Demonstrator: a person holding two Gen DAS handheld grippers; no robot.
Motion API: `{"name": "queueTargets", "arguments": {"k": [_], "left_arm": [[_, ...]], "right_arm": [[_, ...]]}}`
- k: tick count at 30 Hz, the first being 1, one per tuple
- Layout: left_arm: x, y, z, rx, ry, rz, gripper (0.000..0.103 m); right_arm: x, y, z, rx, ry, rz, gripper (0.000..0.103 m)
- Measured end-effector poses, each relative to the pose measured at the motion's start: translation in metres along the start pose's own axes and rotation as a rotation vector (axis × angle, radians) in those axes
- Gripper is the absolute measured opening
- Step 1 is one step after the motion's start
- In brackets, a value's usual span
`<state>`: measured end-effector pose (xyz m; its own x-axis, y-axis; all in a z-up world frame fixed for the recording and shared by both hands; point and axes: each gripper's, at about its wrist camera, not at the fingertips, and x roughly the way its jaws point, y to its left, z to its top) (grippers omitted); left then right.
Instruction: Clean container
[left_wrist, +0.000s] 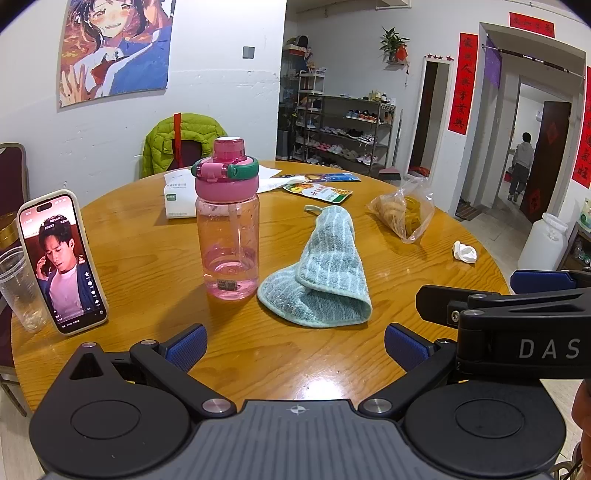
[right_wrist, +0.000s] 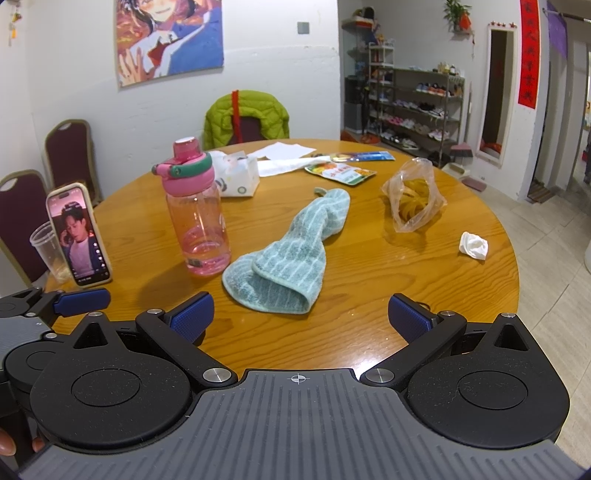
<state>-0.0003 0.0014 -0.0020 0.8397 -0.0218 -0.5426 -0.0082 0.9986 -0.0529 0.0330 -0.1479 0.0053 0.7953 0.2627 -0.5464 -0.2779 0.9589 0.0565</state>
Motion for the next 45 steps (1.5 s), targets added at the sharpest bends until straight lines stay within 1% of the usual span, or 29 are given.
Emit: {"name": "queueTargets", "arguments": {"k": [6,8,45], "left_arm": [[0.0005,0.0003,-0.0001,0.0,0.001,0.002,0.102],[0.0002,0.0004,-0.0002,0.0,0.001,0.003,0.102],[0.0003,0.0004,-0.0005,-0.002,0.006,0.006,0.102]], "right_arm": [[0.0009,0.0049,-0.0015,-0.002,0.0,-0.001,0.103],[0.0011,-0.0023,0.0006,0.003,0.003,0.004,0.103],[0.0007,-0.0015,0.0001,0.002,0.003,0.005,0.103]]}}
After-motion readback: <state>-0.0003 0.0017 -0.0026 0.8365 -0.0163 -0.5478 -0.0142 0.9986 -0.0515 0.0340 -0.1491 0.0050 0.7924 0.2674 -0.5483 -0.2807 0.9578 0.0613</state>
